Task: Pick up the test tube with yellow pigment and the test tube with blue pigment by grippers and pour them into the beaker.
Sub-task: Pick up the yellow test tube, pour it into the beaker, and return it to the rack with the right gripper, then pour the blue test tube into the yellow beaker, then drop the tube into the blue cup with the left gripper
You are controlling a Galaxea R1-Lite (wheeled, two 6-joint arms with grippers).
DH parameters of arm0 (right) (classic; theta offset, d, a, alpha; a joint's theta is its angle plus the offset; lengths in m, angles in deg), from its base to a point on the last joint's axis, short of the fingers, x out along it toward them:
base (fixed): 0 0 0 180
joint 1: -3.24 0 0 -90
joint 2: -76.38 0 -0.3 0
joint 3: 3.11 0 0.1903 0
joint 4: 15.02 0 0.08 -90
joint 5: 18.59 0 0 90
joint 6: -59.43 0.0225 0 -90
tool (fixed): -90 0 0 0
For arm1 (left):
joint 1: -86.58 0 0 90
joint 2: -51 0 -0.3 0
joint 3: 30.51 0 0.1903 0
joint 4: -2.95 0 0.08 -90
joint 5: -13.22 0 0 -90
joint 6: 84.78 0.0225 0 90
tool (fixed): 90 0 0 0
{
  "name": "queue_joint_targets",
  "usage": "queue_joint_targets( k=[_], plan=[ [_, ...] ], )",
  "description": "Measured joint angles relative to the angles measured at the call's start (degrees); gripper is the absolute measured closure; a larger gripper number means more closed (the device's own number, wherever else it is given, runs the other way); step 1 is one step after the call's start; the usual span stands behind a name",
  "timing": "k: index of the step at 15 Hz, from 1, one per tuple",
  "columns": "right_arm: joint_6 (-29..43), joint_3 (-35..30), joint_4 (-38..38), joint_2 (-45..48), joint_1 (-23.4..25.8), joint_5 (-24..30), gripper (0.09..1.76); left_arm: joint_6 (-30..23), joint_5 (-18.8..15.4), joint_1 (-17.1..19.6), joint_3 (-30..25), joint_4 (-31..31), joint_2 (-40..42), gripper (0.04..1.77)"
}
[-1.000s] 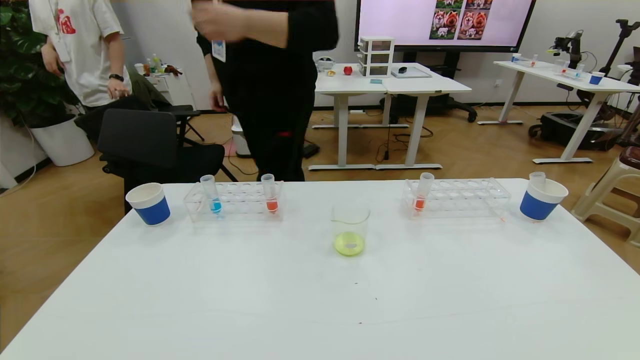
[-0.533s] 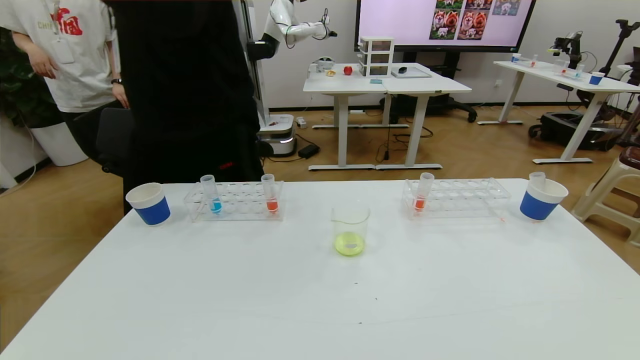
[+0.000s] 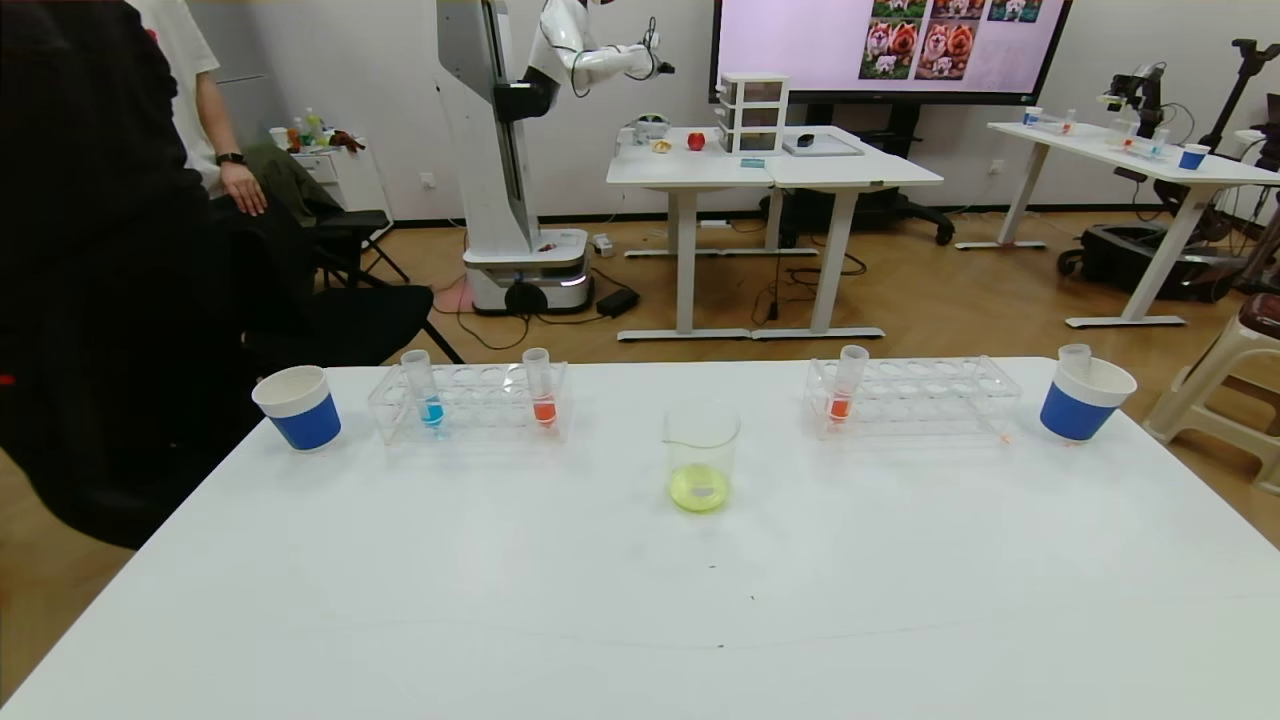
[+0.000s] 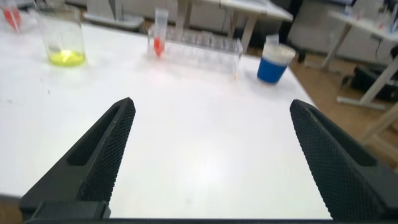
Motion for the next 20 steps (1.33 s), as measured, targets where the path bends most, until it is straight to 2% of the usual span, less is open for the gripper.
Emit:
queue_joint_targets(
  k=[1,2,7,15,18,20],
  plan=[
    [1.06,-0.16,-5.55,0.05,-0.04,-1.52,0.11,0.00,0.00,0.00,0.00,-0.02,0.00,0.06],
    [3.29,-0.22,-6.97,0.05,-0.11,-2.07,0.11,0.00,0.00,0.00,0.00,0.00,0.00,0.06],
    [6.77,-0.38,-6.94,0.07,-0.20,-3.15,0.11,0.00,0.00,0.00,0.00,0.00,0.00,0.06],
    [6.95,-0.40,-6.80,0.07,-0.22,-3.28,0.11,0.71,-0.21,0.00,0.02,0.15,0.00,0.06],
    [6.95,-0.40,-6.80,0.07,-0.22,-3.28,0.11,2.41,-1.22,0.00,4.55,0.46,-1.27,0.06],
    [6.95,-0.40,-6.80,0.07,-0.22,-3.28,0.11,2.50,-1.74,0.00,9.70,1.32,-5.88,0.06]
  ],
)
